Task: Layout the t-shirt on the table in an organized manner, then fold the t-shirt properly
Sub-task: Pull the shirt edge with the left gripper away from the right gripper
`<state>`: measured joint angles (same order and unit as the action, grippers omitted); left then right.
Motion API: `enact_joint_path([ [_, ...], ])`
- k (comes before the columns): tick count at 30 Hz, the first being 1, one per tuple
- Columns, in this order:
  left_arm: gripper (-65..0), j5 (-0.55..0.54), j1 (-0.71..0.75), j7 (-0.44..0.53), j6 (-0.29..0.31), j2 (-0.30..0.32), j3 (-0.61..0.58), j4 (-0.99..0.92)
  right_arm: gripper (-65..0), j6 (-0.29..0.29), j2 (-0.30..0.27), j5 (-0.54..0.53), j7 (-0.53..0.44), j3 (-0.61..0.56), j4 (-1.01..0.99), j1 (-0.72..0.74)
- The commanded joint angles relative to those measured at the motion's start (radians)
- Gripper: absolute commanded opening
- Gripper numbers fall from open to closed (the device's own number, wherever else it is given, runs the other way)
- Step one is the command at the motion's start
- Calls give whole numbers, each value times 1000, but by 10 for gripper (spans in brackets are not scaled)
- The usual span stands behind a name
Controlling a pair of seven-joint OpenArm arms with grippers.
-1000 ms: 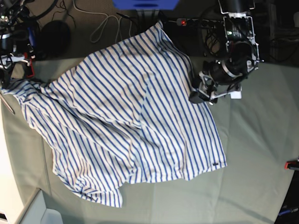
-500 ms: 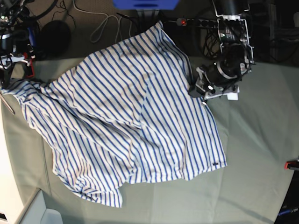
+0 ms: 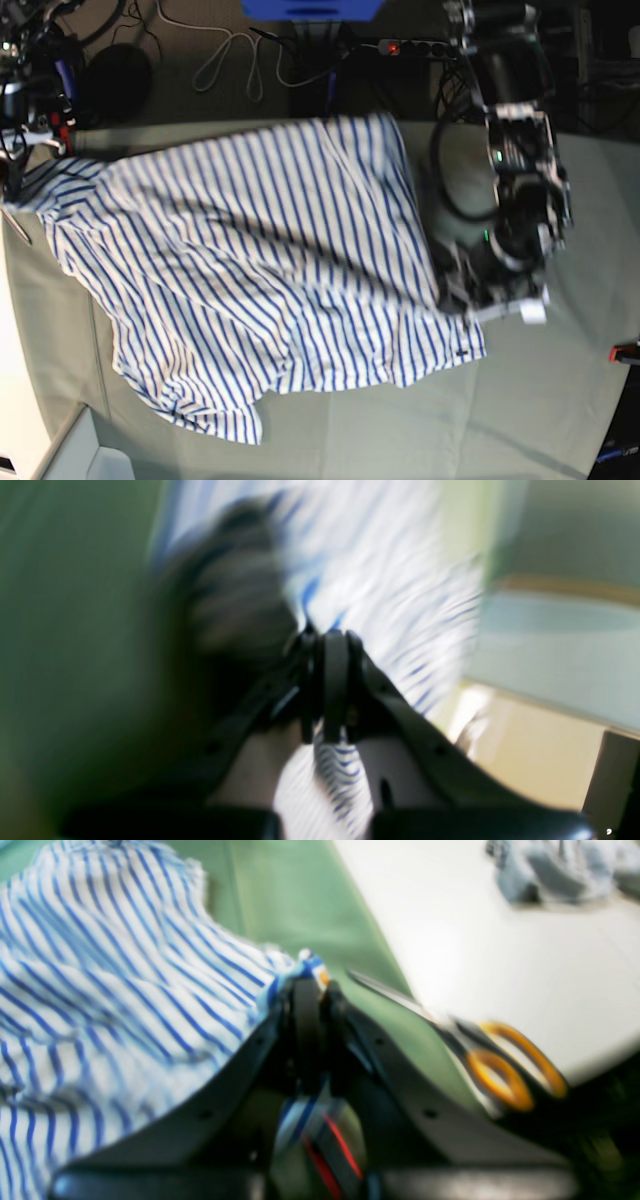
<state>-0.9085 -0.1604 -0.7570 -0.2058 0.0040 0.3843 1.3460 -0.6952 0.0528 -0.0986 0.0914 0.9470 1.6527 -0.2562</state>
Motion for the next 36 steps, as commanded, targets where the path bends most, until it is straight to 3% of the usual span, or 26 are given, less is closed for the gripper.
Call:
enact_joint_path([
  [1, -649, -11, -46, 0, 10, 17, 2, -7, -650, -3, -5, -20, -32, -15, 17, 5],
  [9, -649, -11, -307, 43, 10, 80, -5, -308, -650, -3, -5, -19, -31, -182, 17, 71],
  [13, -645, -13, -322, 86, 10, 81, -5, -389, -650, -3, -6, -19, -31, -207, 17, 77],
  [17, -644, -13, -314, 67, 10, 84, 3, -365, -650, -3, -11, -19, -31, -220, 17, 77],
  [19, -618, -21, -295, 69, 10, 112, -3, -348, -650, -3, -11, -19, -31, -228, 17, 77],
  [24, -443, -22, -207, 67, 7, 129, 3, -256, -650, -3, -11, -19, -31, -233, 17, 77],
  [30, -435, -22, 69, 77, 10, 124, 6, 36, -650, -3, -11, -19, -31, -231, 17, 77],
  [36, -433, -13, 262, 78, 10, 118, -3, 97, -650, -3, -11, -19, -31, -231, 17, 68],
])
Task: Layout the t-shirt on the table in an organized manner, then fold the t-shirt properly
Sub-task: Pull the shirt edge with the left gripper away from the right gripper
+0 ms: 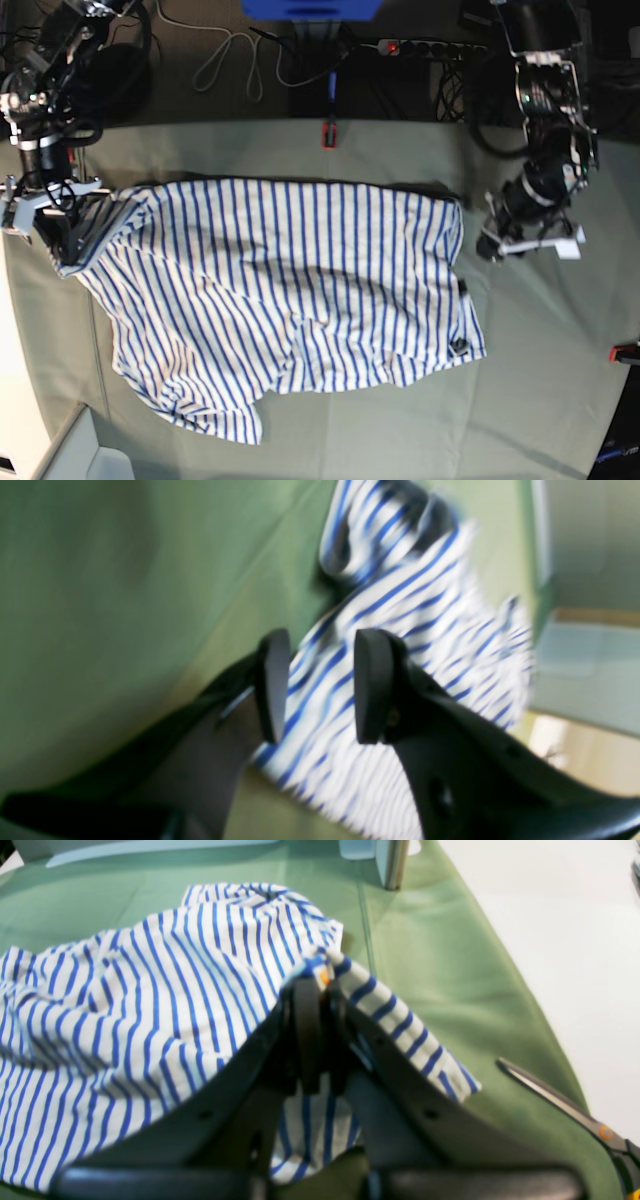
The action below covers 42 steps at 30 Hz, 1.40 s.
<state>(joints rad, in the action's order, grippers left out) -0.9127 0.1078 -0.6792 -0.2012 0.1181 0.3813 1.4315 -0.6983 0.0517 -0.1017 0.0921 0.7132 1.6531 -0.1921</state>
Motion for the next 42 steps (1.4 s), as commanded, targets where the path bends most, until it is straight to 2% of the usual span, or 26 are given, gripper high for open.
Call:
enact_joint_path([
  [1, -433, -9, 3, 0, 6, -4, 0, -1, -650, 0, -9, -16, -32, 3, 17, 4],
  [15, -437, 1, 20, 0, 6, -56, -2, -51, -650, 0, -6, -17, -32, 3, 15, -36],
  [21, -441, 143, 3, 0, 6, -99, -2, -50, -650, 0, -6, -17, -32, 7, 15, -40],
  [23, -496, 163, 2, 0, 7, -100, -2, -50, -650, 0, -6, -17, -32, 7, 15, -42],
  [26, -650, 166, -1, 0, 7, -96, -2, -50, -650, 0, -6, -17, -32, 9, 15, -42],
  [30, -650, 160, -3, -6, 7, -88, 2, -39, -650, 0, -8, -17, -32, 9, 15, -51],
  [33, -650, 140, 14, -9, 7, -88, 8, 38, -650, 0, -8, -17, -32, 9, 15, -54],
  [36, -650, 97, 91, -10, 7, -85, 9, 173, -650, 0, -9, -17, -32, 16, 17, -56],
  [40, -650, 22, 217, 0, 7, -33, 14, 355, -650, 0, -9, -17, -32, 78, 23, -62],
  [42, -650, -18, 267, 0, 7, -18, 61, 404, -650, 0, -19, -17, -35, 93, 28, -79],
])
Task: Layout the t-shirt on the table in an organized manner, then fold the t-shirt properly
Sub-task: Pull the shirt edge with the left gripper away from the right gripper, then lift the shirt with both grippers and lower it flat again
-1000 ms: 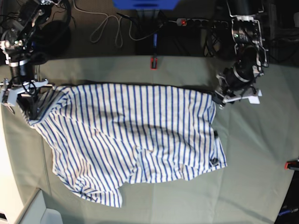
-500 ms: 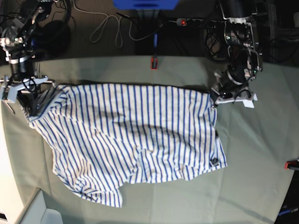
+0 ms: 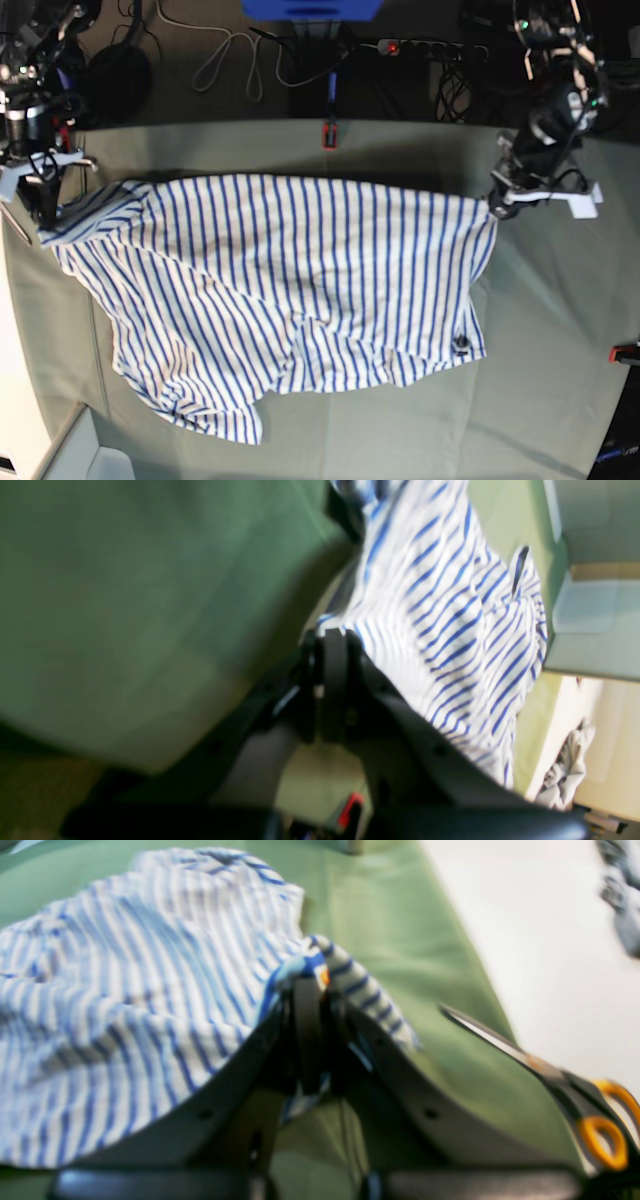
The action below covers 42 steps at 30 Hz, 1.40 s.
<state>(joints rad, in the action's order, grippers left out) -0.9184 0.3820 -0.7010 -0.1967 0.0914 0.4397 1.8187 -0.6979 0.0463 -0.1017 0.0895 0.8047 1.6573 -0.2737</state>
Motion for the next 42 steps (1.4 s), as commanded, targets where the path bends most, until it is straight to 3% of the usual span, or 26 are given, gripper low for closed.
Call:
enact_joint_path([
  [1, -650, -37, 18, 16, 3, 6, 37, 36, -650, 0, -23, -17, -35, 3, 24, -11],
  [7, -650, -147, 93, 13, 3, 11, 209, 51, -650, 0, -59, -23, -38, 6, 24, -83],
  [12, -650, -161, 81, 11, 3, 9, 233, 49, -650, 0, -59, -23, -38, -1, 42, -78],
  [19, -650, -150, -117, 10, 3, 17, 221, 43, -650, 0, -59, -22, -30, -97, 128, -3],
  [24, -650, -150, -369, 10, 1, 135, 110, -58, -650, 0, -72, 0, -15, -167, 128, 187],
  [31, -650, -150, -757, 10, 1, 265, -75, -354, -650, 0, -73, 222, 172, -241, 67, 620],
  [37, -650, -150, -1118, 11, 1, 276, -224, -604, -650, 0, -76, 363, 180, -245, -173, 953],
  [42, -650, -150, -1319, 20, 1, 229, -312, -741, -650, 0, -119, 391, 180, -252, -312, 1154],
])
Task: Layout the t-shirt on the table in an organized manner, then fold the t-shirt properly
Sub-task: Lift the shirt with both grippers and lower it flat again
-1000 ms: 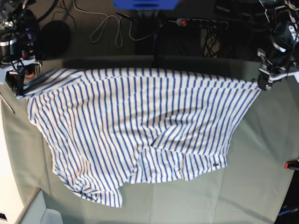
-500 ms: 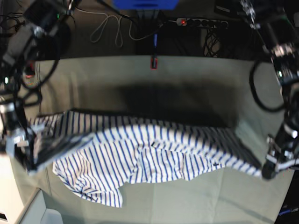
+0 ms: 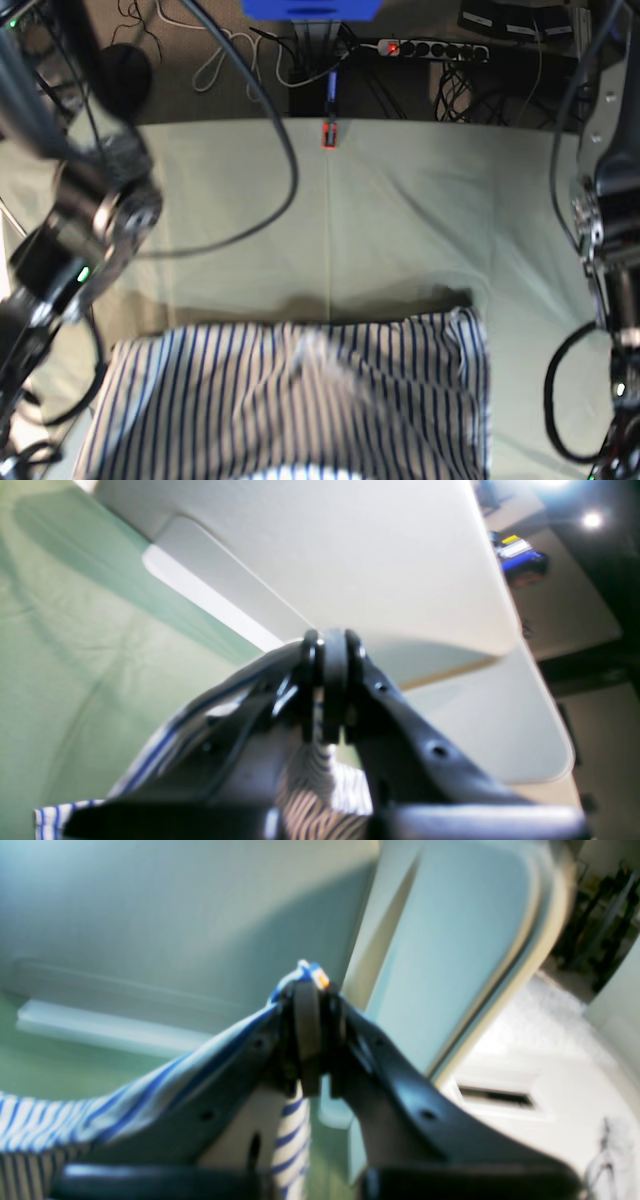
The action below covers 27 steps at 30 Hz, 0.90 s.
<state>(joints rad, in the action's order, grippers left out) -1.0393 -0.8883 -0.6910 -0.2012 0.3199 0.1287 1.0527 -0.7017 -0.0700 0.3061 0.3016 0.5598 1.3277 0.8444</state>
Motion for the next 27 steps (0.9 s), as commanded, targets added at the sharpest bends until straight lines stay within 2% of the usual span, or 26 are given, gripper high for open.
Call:
enact_joint_path([
  [1, -650, -29, -87, 11, 6, -14, -13, 1, -650, 4, -12, -17, -32, -7, -17, 77],
  [5, -650, -29, -223, 12, 6, -41, -37, -47, -650, 4, -47, -17, -32, -7, -107, 194],
  [9, -650, -29, -342, 15, 6, -43, -70, -62, -650, 4, -50, -14, -32, -7, -139, 286],
  [16, -650, -29, -397, 84, 6, -32, -94, -59, -650, 4, -46, -12, -32, -7, -133, 361],
  [18, -650, -29, -388, 87, 6, -11, -93, -56, -650, 4, -49, -12, -32, -2, -95, 353],
  [21, -650, -37, -349, 87, 6, 11, -88, -44, -650, 61, -50, -15, -32, -1, -18, 304],
  [24, -650, -37, -314, 87, 6, 15, -88, -15, -650, 60, -47, -15, -32, -1, 86, 226],
  [27, -650, -39, -228, 80, 6, 54, -87, 74, -650, 60, -27, -17, -26, -5, 235, 79],
])
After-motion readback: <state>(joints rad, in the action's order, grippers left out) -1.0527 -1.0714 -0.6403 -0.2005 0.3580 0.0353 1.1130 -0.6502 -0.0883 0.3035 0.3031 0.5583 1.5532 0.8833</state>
